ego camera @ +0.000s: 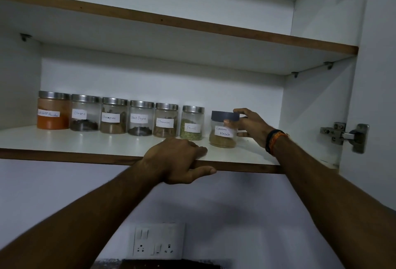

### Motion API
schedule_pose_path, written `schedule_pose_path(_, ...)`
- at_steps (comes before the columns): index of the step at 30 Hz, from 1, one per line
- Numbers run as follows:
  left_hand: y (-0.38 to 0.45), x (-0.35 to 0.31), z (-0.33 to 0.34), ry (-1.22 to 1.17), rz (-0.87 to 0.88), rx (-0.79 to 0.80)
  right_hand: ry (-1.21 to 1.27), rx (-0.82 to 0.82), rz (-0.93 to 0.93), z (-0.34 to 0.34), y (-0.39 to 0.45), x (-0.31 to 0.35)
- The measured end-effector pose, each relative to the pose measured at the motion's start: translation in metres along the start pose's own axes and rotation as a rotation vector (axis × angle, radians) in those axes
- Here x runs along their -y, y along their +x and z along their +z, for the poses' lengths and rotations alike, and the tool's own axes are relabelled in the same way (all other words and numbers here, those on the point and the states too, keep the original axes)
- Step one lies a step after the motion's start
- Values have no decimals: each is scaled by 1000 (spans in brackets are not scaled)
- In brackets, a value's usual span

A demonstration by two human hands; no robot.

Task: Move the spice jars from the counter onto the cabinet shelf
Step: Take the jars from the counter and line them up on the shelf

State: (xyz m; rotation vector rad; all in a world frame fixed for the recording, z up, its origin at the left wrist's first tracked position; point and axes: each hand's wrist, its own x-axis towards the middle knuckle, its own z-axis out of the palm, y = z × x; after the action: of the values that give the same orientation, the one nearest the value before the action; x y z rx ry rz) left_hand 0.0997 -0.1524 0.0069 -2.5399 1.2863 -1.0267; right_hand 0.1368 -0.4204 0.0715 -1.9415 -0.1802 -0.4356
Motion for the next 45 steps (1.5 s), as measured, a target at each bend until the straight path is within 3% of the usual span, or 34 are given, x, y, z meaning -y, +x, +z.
schedule_pose_path(20, -2, -1, 1, 9, 11, -60, -291, -35, -10, 18, 47, -8)
schedule_pose_path(29, -1, -1, -3, 19, -1, -14, -276, -104, 9, 20, 42, -15)
schedule_pose_path(34, -1, -1, -5, 6, -13, 27, -313, -224, -47, 21, 20, -5)
schedule_pose_path(39, 1, 1, -5, -7, -38, 64, -216, -233, -82, 30, -23, 11)
schedule_pose_path(45, 2, -2, -8, -99, -126, 219, -160, -305, -171, 41, -90, 22)
